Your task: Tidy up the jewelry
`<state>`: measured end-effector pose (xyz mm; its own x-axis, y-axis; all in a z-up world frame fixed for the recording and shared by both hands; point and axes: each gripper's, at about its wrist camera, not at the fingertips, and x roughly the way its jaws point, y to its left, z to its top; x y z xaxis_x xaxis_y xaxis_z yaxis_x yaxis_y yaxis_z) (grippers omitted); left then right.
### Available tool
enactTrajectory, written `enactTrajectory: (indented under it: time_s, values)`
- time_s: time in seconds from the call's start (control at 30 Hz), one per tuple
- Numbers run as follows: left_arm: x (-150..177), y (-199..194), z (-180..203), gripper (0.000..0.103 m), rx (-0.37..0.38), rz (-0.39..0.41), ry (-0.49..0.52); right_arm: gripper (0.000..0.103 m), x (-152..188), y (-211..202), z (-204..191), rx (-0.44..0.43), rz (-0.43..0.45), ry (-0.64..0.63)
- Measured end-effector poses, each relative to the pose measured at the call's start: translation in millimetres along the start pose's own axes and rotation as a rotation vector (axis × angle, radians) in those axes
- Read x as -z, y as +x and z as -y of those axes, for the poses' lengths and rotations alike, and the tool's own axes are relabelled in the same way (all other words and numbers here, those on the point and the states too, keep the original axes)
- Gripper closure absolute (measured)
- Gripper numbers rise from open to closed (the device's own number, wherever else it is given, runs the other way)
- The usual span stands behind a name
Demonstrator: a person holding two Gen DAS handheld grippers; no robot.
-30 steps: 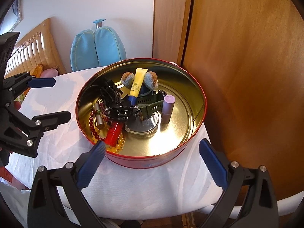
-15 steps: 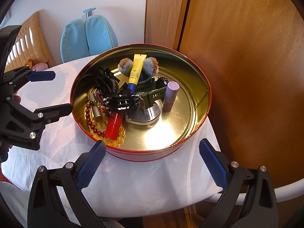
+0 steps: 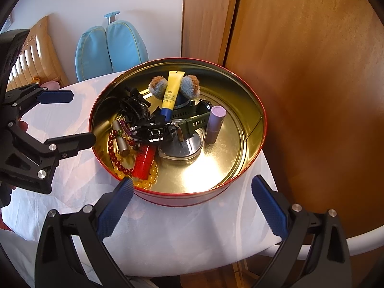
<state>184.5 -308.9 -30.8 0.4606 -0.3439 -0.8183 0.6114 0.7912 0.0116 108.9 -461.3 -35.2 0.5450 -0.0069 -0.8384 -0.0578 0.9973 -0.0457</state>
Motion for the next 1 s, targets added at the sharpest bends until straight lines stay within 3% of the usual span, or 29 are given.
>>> enactTrajectory:
  time_s: [1.0]
  values:
    - [-4.7, -5.5, 5.2, 0.007, 0.003, -0.003, -0.01, 0.004, 4.6, -3.0, 0.0, -0.004, 0.006, 0.006]
